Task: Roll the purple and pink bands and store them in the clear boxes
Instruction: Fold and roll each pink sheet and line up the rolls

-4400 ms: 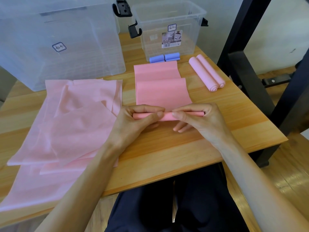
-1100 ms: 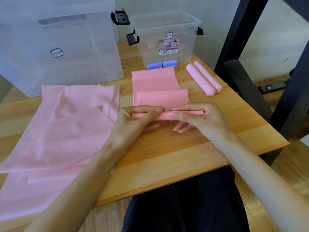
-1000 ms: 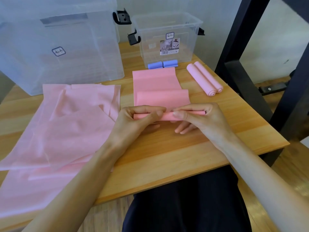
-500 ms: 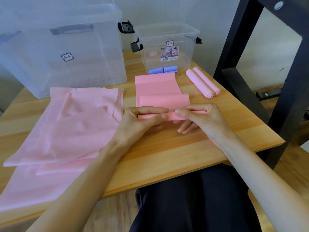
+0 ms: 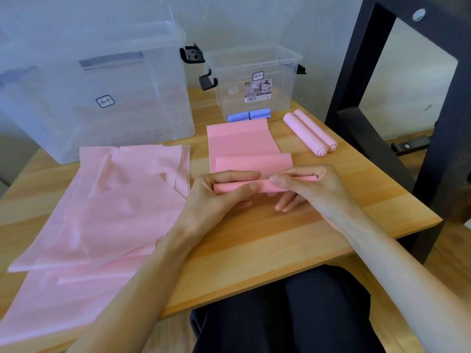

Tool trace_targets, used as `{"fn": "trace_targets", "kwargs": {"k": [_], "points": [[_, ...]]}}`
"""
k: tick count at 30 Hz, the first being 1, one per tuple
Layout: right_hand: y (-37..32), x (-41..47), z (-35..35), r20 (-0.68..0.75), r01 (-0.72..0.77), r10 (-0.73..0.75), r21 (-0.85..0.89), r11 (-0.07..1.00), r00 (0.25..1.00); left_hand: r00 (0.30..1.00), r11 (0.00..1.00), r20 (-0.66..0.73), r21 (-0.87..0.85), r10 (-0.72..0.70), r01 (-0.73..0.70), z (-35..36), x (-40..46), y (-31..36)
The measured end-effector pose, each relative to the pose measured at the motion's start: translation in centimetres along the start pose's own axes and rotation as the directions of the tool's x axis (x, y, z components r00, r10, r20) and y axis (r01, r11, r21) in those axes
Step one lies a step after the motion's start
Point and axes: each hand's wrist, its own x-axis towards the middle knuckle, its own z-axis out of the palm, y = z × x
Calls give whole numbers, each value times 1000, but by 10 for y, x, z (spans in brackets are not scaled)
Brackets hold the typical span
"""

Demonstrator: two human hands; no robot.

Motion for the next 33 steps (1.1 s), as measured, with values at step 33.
{"fn": "trace_targets", "kwargs": {"k": [33], "points": [[2, 2, -1, 24, 26, -26, 31, 999, 999, 997, 996, -33, -60, -67, 65, 1, 2, 7]]}}
